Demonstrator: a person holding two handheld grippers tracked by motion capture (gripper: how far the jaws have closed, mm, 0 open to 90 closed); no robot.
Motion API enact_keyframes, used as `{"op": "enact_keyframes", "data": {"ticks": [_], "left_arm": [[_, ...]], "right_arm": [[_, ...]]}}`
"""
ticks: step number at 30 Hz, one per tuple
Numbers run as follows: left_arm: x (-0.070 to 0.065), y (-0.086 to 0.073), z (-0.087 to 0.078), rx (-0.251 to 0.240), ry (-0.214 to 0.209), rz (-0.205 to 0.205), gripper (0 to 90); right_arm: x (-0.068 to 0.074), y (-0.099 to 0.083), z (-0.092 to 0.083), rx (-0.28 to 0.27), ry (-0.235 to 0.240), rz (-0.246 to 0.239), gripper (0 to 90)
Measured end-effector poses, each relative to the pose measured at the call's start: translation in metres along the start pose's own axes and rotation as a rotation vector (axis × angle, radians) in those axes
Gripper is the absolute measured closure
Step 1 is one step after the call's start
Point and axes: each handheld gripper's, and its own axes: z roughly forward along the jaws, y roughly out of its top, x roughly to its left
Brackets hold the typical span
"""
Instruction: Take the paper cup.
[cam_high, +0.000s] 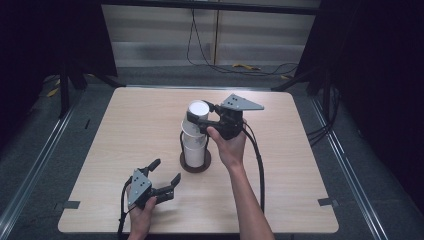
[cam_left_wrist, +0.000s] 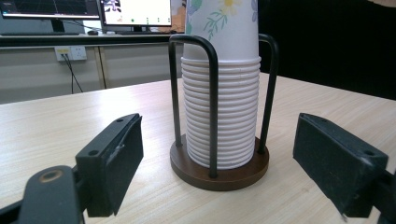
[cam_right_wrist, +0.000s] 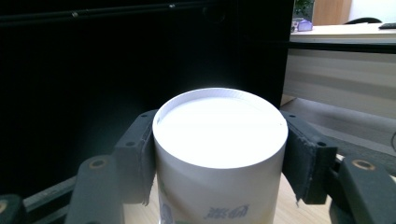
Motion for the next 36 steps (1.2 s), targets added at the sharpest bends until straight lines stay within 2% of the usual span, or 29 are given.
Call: {"op": "enact_keyframes", "data": {"ticks": [12, 18, 27, 36], "left_arm": [[0.000, 0.000, 0.000, 0.008, -0.003, 0.001, 16.1], [0.000, 0.000, 0.000, 0.007, -0.010, 0.002, 16.4], [0.001, 0.000, 0.001, 0.013, 0.005, -0.006, 19.8], [0.000, 0.000, 0.000, 0.006, 0.014, 0.008, 18.8]], "right_arm": [[0.002, 0.014, -0.015, -0.042, 0.016, 0.010, 35.6], [0.000, 0.016, -0.023, -0.046, 0.004, 0.009, 35.6], [-0.002, 0.019, -0.040, -0.068, -0.016, 0.013, 35.6], [0.000, 0.015, -0.056, -0.067, -0.027, -0.002, 35.9]]}}
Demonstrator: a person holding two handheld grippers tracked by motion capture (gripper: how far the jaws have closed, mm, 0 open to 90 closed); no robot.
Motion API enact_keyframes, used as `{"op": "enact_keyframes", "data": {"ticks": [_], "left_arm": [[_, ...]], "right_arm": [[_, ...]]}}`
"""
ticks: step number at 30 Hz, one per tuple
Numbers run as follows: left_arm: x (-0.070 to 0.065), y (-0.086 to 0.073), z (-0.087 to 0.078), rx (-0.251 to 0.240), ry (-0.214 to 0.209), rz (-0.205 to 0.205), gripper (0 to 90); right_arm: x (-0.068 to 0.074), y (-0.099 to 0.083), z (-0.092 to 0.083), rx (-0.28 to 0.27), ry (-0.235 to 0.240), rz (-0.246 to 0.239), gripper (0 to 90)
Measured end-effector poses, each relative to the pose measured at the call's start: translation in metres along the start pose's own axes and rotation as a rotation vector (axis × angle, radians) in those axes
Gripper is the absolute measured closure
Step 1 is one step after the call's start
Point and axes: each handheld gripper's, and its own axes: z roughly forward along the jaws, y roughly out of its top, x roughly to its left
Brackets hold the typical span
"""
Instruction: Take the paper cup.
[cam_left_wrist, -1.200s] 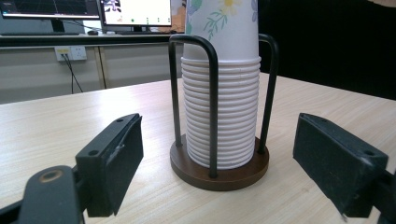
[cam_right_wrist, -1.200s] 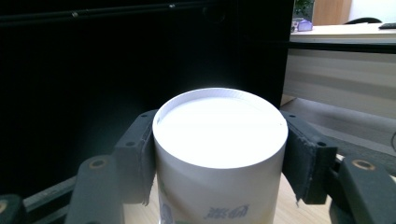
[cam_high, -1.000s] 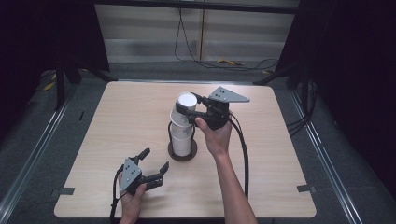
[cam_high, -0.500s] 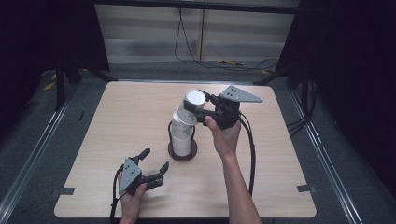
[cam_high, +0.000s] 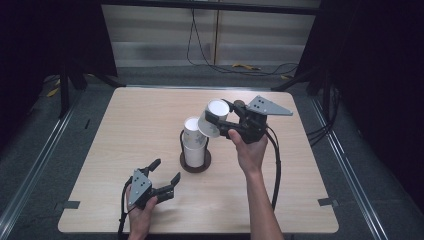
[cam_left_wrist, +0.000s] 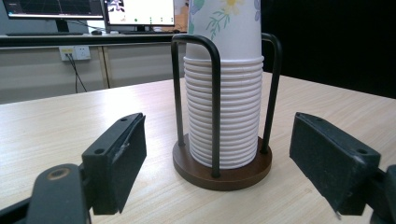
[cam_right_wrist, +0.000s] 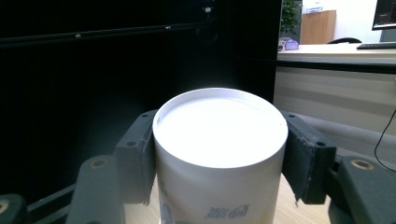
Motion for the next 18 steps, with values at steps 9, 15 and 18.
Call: {"op": "enact_keyframes", "data": {"ticks": [9, 15, 18], "left_arm": [[-0.001, 0.001, 0.003, 0.028, 0.009, 0.007, 19.0], [0.000, 0.002, 0.004, 0.038, -0.045, -0.010, 18.8], [0.000, 0.002, 0.005, 0.042, -0.052, -0.012, 18.8]], "right_arm": [[0.000, -0.011, -0.014, 0.024, -0.017, -0.004, 36.0], [-0.003, -0.020, -0.024, 0.021, -0.022, 0.010, 36.0], [-0.003, -0.023, -0.026, 0.024, -0.021, 0.015, 36.0]]}}
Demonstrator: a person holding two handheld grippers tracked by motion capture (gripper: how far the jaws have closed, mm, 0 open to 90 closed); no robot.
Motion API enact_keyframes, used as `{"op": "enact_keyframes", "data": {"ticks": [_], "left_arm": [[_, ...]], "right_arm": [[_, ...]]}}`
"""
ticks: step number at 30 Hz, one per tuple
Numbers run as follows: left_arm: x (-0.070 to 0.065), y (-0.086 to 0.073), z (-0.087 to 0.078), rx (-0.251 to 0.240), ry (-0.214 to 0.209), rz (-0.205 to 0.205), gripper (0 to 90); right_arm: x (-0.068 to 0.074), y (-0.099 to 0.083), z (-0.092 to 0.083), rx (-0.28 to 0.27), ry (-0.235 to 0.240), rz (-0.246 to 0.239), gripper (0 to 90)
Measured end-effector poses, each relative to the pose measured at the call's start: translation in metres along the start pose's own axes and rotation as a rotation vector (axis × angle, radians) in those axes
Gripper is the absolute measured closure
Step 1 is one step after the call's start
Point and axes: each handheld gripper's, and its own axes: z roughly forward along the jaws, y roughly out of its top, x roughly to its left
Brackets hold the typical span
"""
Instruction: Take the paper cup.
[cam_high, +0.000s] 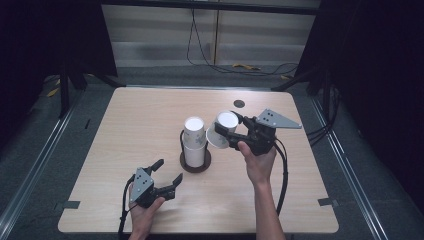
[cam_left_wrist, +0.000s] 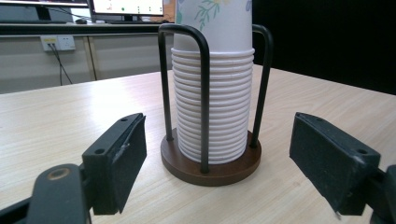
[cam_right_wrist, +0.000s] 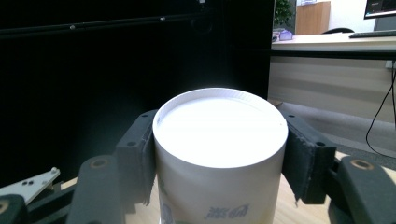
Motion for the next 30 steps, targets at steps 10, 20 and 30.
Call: {"op": "enact_keyframes", "data": {"ticks": [10, 20, 30], "left_arm": [[-0.002, 0.002, 0.003, 0.035, -0.085, 0.000, 18.4], [-0.009, 0.007, 0.004, 0.062, -0.159, -0.005, 18.5], [-0.015, 0.007, 0.007, 0.073, -0.193, -0.017, 18.3]], "right_arm": [[0.004, -0.021, -0.010, 0.034, 0.027, 0.005, 36.0], [0.011, -0.044, -0.003, 0.075, 0.067, 0.001, 36.1], [0.018, -0.058, 0.002, 0.089, 0.102, 0.015, 36.3]]}}
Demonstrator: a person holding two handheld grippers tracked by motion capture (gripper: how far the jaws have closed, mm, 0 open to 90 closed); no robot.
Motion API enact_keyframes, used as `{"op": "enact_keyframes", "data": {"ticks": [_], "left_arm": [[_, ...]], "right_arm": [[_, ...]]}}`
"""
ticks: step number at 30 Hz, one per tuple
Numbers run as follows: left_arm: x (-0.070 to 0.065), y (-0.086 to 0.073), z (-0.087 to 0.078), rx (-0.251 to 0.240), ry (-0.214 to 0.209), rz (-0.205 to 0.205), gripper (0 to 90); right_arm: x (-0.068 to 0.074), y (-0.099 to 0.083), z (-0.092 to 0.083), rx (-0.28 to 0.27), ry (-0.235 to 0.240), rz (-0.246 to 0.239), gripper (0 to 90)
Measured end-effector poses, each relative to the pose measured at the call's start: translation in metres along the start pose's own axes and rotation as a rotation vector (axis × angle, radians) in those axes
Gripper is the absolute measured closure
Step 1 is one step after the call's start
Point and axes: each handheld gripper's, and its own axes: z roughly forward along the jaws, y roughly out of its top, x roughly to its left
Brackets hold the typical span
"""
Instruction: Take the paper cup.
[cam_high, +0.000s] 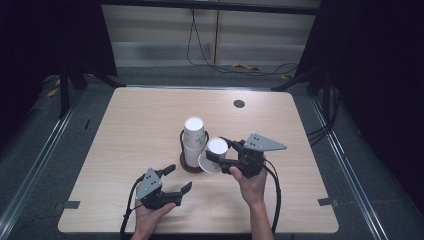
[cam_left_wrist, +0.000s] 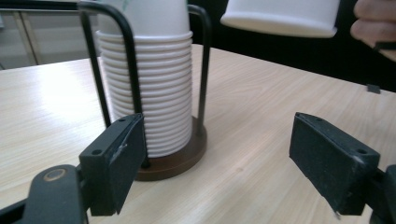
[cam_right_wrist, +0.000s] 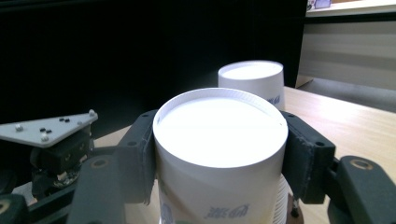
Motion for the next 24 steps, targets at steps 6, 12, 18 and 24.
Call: {"op": "enact_keyframes", "data": {"ticks": [6, 12, 18, 24], "left_arm": [[-0.004, 0.005, 0.003, 0.004, -0.026, 0.018, 18.9], [-0.005, 0.006, 0.004, 0.015, -0.048, 0.013, 18.5], [-0.004, 0.008, 0.004, 0.017, -0.054, 0.014, 18.8], [-0.003, 0.012, 0.007, 0.016, -0.077, 0.016, 16.6]], "right_arm": [[0.006, -0.008, 0.009, 0.015, 0.022, 0.001, 36.3], [0.012, -0.014, 0.015, 0.032, 0.024, -0.004, 36.3], [0.012, -0.022, 0.023, 0.038, 0.040, 0.012, 36.2], [0.012, -0.029, 0.026, 0.047, 0.051, 0.030, 36.2]]}}
